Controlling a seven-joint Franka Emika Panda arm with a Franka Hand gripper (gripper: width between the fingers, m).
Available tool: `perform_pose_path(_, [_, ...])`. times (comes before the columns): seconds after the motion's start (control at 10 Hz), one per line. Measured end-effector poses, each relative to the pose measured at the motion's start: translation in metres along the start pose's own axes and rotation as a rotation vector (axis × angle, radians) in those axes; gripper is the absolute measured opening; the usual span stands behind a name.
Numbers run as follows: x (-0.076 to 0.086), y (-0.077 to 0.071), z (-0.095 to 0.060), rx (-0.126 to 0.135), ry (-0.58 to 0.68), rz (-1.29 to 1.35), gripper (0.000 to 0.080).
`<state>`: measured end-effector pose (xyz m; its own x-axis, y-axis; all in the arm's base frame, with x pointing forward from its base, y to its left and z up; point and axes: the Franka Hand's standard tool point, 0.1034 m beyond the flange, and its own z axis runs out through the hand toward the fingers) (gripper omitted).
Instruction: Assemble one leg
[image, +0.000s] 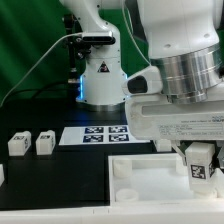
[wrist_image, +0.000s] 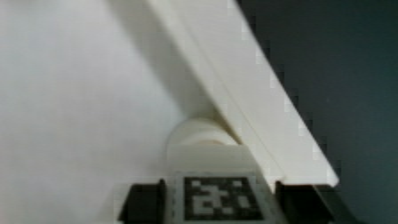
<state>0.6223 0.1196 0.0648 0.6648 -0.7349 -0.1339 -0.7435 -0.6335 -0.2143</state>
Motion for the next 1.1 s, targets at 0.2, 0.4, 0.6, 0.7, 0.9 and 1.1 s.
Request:
perform_pose_path(0.2, [0.0, -0.002, 0.001, 0.048, -0.003, 0.268, 0.0294])
perform_pose_path(0.4, [-0.003, -0.005, 0.002, 0.067, -0.013, 0.48, 0.0294])
perform_pose_path(0.6, [-0.005, -0.007, 0.003, 0.073, -0.018, 0.567, 0.0294])
perform_pose_path(0.7, [-0.005, -0.007, 0.003, 0.073, -0.017, 0.54, 0.0294])
perform_pose_path(0.9, [-0.006, -0.006, 0.003, 0.071, -0.017, 0.501, 0.0593])
perform_pose_path(1.1, [-0.004, 0.005, 0.002, 0.002, -0.038, 0.168, 0.0638])
